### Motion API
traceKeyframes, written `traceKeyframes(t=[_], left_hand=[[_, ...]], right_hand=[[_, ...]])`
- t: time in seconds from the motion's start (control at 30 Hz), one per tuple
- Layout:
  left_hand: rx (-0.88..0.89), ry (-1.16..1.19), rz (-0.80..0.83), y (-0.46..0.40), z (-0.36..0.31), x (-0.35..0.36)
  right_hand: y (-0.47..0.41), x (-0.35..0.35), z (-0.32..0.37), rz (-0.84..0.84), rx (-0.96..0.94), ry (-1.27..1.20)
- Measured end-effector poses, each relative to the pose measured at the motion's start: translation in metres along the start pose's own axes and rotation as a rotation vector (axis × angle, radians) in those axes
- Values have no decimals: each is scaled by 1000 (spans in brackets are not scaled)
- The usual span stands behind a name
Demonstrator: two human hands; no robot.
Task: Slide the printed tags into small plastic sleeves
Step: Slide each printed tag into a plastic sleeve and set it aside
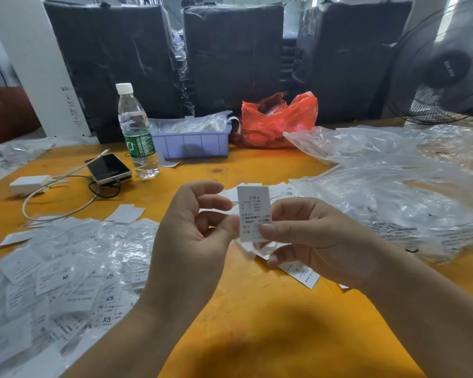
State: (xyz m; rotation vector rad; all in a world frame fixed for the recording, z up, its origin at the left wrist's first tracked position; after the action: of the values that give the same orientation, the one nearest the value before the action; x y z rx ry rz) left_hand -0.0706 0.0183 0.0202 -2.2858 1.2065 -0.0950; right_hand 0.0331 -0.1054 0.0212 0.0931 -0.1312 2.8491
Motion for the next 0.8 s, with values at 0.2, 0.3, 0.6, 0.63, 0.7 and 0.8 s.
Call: traceKeyframes(t=[0.2, 0.3, 0.6, 0.63, 0.7, 0.8], left_hand=[[-36, -1, 55, 0, 1, 3], [-146, 80, 103, 0, 7, 5], [-301, 126, 263, -1, 11, 12], [-295, 118, 256, -1, 11, 11], [-289, 113, 231, -1, 13, 9], [-293, 103, 205, -2, 15, 8]], right_hand=[[-1, -2, -4, -89, 8, 160], [-1, -3, -4, -108, -34, 145], [-1, -10, -3, -116, -65, 102], [-1, -10, -3, -123, -67, 100], [-1, -12, -2, -161, -75, 88], [1, -18, 3, -219, -104, 85]])
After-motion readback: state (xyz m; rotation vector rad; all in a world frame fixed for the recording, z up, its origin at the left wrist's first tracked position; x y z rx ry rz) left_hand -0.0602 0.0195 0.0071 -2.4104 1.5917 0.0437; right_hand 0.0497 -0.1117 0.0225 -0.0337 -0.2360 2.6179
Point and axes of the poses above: each hand's wrist, its own y-axis away from the middle knuckle, its own x-axis out of the palm, z = x × y, the point moved 4 cm from there along -y, towards the middle knuckle, and after that the axes turned 6 degrees about z, right-handed, at the moved point
